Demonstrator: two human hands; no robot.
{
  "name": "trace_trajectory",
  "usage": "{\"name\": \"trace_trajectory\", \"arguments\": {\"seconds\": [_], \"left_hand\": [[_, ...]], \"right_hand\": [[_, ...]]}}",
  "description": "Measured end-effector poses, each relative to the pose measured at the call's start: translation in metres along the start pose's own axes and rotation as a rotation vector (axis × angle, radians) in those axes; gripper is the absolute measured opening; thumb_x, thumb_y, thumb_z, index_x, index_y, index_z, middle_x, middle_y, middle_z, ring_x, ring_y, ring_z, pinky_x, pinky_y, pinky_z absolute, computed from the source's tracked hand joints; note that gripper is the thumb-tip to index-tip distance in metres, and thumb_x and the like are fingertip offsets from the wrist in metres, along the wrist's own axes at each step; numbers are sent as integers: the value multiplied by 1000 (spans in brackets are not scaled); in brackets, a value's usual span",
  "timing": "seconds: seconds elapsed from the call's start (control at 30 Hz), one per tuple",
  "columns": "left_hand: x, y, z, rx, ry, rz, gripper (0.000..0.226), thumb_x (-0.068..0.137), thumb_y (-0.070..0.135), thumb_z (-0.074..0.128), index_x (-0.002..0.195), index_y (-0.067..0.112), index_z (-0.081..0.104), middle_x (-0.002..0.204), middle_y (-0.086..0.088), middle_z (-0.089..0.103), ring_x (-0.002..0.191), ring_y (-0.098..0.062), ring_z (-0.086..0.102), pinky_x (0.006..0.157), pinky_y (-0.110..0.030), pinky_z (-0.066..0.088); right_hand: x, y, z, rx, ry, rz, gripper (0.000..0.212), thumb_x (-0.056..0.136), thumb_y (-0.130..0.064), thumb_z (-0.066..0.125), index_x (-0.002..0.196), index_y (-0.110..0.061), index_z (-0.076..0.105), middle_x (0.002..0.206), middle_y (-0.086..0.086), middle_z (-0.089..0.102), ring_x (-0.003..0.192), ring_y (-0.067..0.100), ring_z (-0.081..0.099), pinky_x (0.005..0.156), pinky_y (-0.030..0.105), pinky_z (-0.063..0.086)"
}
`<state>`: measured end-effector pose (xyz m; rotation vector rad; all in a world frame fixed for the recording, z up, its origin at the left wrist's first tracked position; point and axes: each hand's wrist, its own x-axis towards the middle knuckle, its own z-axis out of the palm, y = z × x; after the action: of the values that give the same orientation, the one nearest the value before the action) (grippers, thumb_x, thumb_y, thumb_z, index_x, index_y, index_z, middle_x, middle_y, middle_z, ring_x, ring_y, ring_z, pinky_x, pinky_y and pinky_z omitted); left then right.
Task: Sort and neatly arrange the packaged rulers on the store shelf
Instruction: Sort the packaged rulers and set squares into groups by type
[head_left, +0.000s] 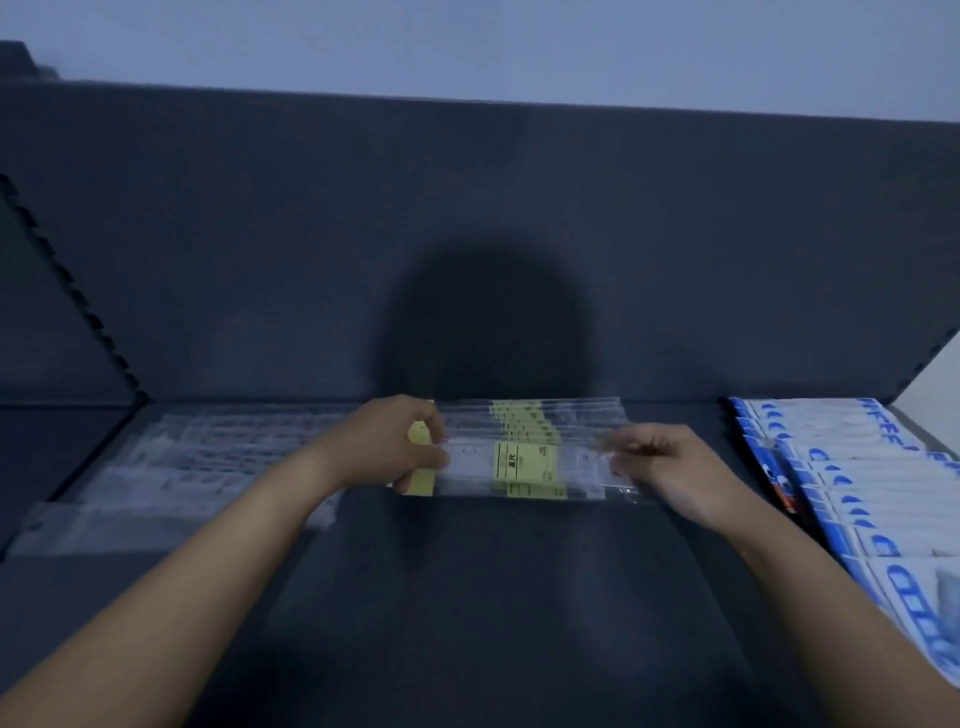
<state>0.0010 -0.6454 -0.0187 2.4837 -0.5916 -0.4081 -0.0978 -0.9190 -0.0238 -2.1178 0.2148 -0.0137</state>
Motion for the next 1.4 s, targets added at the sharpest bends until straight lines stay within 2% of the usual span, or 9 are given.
{"name": "trace_trajectory", "arguments": {"seconds": [0.1, 0.2, 0.33, 0.5, 0.63, 0.8, 0.93, 1.1, 1.4], "left_hand": [[-6, 6, 10, 226, 115, -74, 15, 78, 42, 72, 85, 31, 64, 63, 15, 54, 62, -5, 55, 57, -23, 37], [-11, 7, 13, 339, 162, -97, 22, 74, 48, 72, 90, 35, 64, 70, 18, 50, 77, -12, 52, 65, -27, 36], [-23, 5, 11, 406, 194, -113, 46, 68, 54, 76, 107, 37, 59, 69, 18, 45, 85, -14, 52, 67, -30, 37], [-55, -11, -8, 393, 381, -82, 44, 76, 56, 66, 113, 35, 56, 74, 17, 56, 87, -15, 59, 65, -29, 36], [-104, -43, -38, 465, 490, -21, 47, 85, 56, 58, 123, 30, 51, 96, 12, 64, 93, -16, 60, 65, -29, 36], [-200, -132, -95, 636, 565, -61, 47, 87, 61, 49, 117, 25, 50, 112, 6, 60, 104, -20, 59, 73, -33, 45], [-286, -226, -143, 791, 582, -180, 50, 87, 63, 47, 118, 24, 49, 122, 4, 60, 113, -20, 57, 79, -32, 45], [-371, -330, -199, 800, 559, -340, 53, 87, 65, 46, 122, 26, 48, 124, 4, 60, 113, -22, 58, 76, -32, 44], [-390, -466, -263, 686, 523, -524, 57, 84, 66, 48, 127, 28, 49, 121, 4, 61, 111, -21, 59, 82, -34, 47]], "right_hand": [[-1, 12, -3, -251, 68, -126, 25, 79, -5, 69, 79, -30, 70, 78, -12, 60, 67, 1, 55, 61, 6, 38], [-3, 18, -2, -264, 61, -158, 24, 76, -7, 72, 77, -30, 67, 85, -10, 60, 76, 4, 58, 69, 7, 39], [-4, 10, 7, -317, 76, -254, 17, 76, -12, 73, 86, -25, 69, 92, -17, 58, 88, 1, 57, 92, 26, 41], [-9, -37, 43, -346, 111, -446, 18, 79, -8, 71, 93, -19, 69, 94, -9, 59, 90, 7, 55, 80, 12, 32], [-23, -89, 104, -393, 59, -550, 24, 83, -13, 67, 107, -18, 66, 105, -7, 61, 100, 10, 55, 88, 16, 34], [-51, -164, 232, -369, -29, -645, 43, 89, -27, 62, 130, -26, 52, 127, -9, 55, 117, 11, 49, 91, 16, 31], [-73, -232, 349, -350, -72, -719, 41, 88, -29, 62, 128, -26, 53, 123, -8, 55, 116, 12, 49, 91, 17, 32], [-90, -305, 472, -359, -185, -781, 41, 87, -33, 62, 127, -27, 54, 126, -12, 55, 117, 8, 48, 97, 19, 35], [-50, -377, 599, -521, -381, -712, 35, 88, -37, 57, 122, -26, 56, 122, -6, 58, 114, 15, 53, 95, 34, 44]]}}
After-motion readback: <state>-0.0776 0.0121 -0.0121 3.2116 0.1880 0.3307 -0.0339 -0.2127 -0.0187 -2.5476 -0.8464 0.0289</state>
